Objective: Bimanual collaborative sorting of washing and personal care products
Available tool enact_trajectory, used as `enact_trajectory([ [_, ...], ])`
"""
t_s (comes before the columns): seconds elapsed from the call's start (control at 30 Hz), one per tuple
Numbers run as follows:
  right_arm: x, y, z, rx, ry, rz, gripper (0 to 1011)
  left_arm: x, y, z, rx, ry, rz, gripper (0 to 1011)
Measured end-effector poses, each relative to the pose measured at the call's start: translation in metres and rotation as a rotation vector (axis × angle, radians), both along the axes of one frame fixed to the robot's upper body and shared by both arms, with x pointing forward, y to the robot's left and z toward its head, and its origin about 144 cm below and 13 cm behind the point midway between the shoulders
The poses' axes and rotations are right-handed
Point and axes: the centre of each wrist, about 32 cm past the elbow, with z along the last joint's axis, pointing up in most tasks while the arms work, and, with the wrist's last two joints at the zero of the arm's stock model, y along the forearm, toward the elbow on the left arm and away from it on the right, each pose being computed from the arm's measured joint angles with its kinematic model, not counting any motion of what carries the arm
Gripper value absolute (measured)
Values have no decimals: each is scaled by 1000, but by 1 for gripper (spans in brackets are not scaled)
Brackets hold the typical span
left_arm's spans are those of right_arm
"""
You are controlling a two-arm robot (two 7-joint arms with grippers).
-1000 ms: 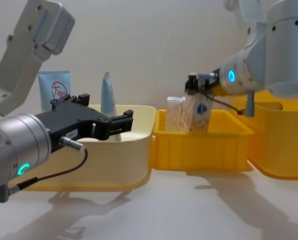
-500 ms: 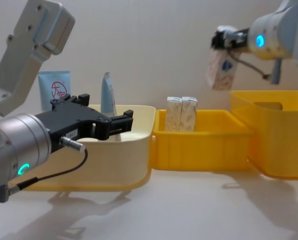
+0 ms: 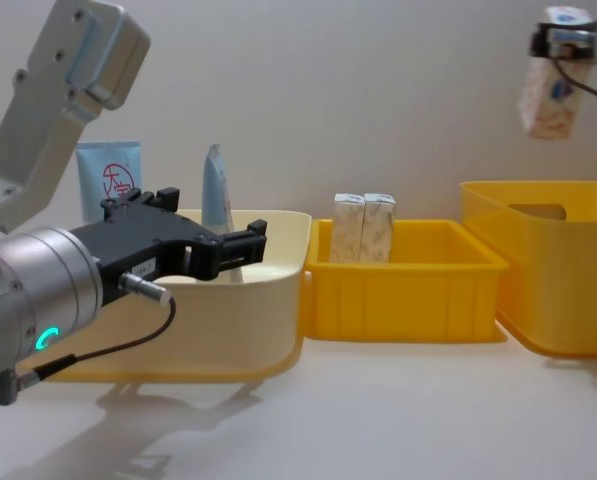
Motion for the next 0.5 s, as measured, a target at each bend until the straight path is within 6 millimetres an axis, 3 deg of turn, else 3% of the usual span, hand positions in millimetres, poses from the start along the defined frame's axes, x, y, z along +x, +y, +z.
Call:
enact_trajectory([
  [0.27,15,-18,-3,-10,39,-76,415,0,0,0,0,0,0,1000],
  [0.5,28,-21,-8,-18,83,-84,415,0,0,0,0,0,0,1000],
])
